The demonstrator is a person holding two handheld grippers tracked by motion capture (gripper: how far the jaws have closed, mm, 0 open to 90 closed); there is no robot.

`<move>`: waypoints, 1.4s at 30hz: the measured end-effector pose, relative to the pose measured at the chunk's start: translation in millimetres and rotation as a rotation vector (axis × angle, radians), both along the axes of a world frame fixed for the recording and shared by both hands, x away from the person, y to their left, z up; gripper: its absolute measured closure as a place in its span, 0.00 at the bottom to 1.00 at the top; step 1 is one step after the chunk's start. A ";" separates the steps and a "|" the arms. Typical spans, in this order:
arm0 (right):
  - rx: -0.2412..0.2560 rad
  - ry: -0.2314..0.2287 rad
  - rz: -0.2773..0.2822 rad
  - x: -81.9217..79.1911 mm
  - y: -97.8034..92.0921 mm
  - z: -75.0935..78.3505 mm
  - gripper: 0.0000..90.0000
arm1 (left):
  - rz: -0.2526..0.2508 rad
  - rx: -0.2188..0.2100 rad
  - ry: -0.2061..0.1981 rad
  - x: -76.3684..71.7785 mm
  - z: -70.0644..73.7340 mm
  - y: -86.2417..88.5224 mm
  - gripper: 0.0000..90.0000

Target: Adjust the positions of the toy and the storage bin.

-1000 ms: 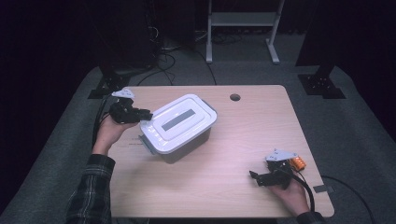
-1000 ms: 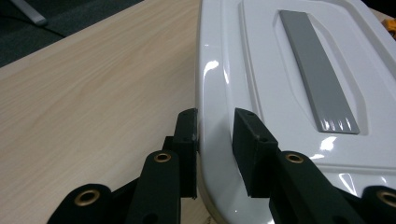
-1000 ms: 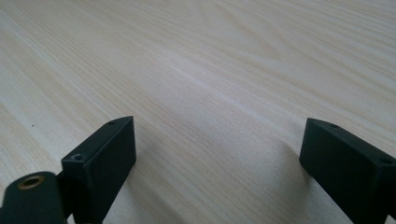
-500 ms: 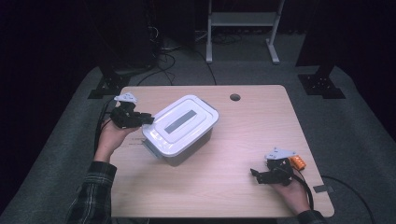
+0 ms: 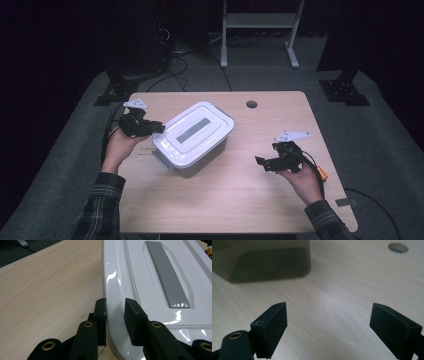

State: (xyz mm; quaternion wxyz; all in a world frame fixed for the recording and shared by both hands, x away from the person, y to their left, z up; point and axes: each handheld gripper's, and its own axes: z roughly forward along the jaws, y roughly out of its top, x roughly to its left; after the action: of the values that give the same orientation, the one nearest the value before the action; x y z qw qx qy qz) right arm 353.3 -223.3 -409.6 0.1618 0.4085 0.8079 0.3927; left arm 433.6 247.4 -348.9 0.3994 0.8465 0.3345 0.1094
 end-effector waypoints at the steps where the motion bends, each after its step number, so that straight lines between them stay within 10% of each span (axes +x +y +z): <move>1: 0.006 -0.004 0.004 4.2 3.2 5.5 0.16 | 0.000 -0.001 0.000 0.0 -0.1 0.0 0.80; 16: 0.095 -0.047 0.044 62.9 43.2 53.2 0.34 | -0.001 -0.004 0.003 0.4 -0.2 0.4 0.80; 28: 0.111 0.004 0.064 98.1 72.3 48.0 0.45 | -0.003 -0.013 0.007 1.2 -0.7 1.2 0.80; 42: 0.130 0.024 0.098 96.5 81.2 44.9 0.69 | -0.006 -0.036 0.016 -3.5 -2.8 -2.1 0.80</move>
State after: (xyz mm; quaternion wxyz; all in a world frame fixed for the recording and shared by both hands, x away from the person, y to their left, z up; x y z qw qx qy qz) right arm 449.8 -142.1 -364.7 0.1060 0.3828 0.8016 0.4469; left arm 430.1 245.3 -351.7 0.4123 0.8409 0.3371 0.0956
